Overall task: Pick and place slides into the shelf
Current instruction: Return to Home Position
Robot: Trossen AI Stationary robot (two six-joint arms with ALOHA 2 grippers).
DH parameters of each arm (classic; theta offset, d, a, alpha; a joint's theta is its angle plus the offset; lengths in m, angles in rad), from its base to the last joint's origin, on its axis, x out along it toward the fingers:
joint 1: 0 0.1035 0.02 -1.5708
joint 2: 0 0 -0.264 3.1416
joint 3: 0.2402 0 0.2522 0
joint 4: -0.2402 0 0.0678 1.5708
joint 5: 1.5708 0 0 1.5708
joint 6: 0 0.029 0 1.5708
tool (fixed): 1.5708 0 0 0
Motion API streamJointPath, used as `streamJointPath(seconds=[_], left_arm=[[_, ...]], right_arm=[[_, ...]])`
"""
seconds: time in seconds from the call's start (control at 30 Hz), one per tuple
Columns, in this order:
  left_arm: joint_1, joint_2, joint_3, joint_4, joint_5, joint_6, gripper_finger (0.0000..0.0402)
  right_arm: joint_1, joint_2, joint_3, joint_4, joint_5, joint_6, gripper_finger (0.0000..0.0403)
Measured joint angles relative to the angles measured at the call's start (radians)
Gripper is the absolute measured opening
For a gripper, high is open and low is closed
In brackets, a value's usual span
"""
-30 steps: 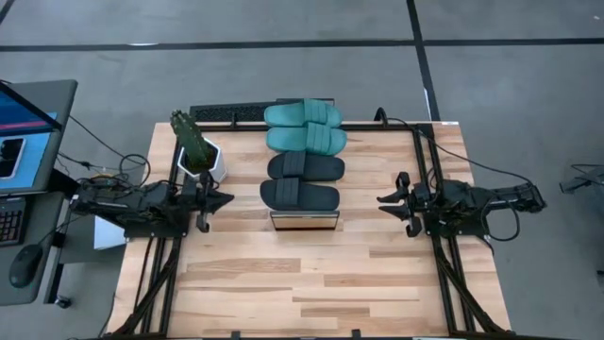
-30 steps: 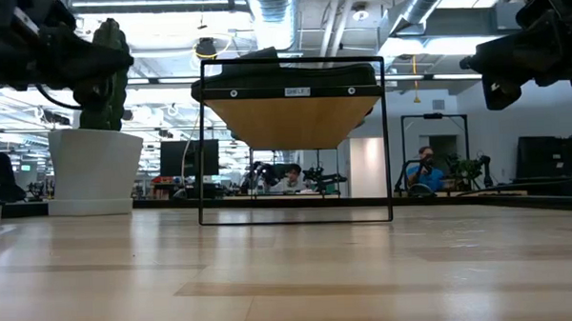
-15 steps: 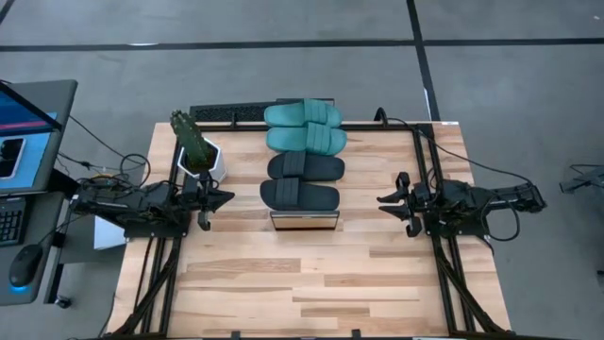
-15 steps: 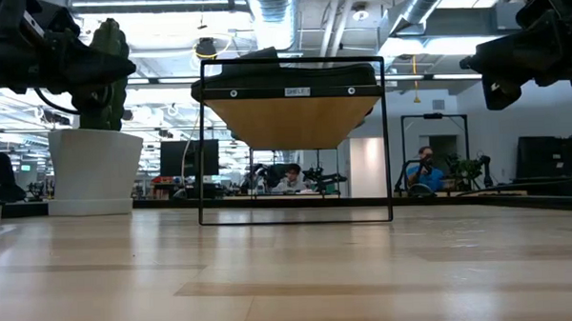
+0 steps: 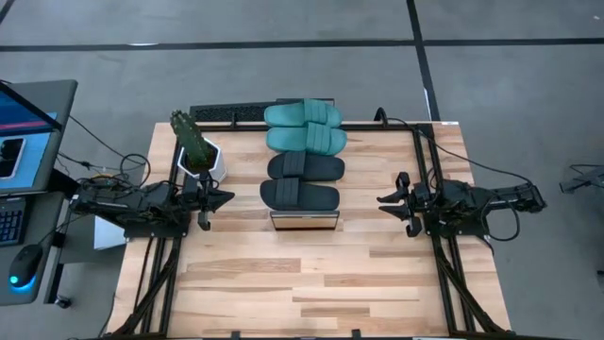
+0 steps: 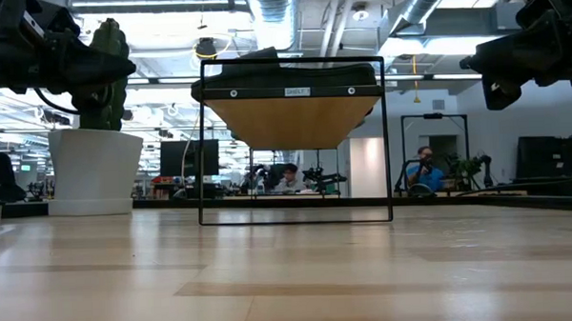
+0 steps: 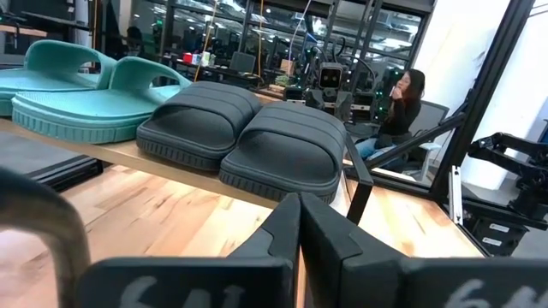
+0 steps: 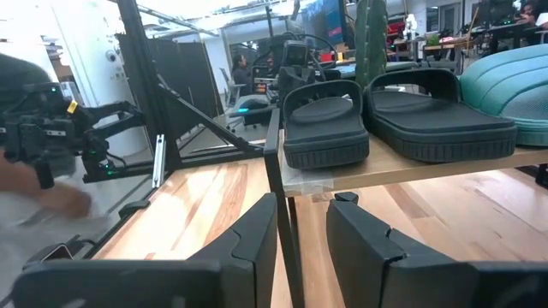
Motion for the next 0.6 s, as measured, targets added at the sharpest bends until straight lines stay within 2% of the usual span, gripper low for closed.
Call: streamJointPath(seconds=[0.6], left_arm=[[0.0, 0.0, 0.0, -0.001, 0.0, 0.0, 0.0]], right_arm=[[0.0, 0.0, 0.0, 0.0, 0.0, 0.0, 0.0091]])
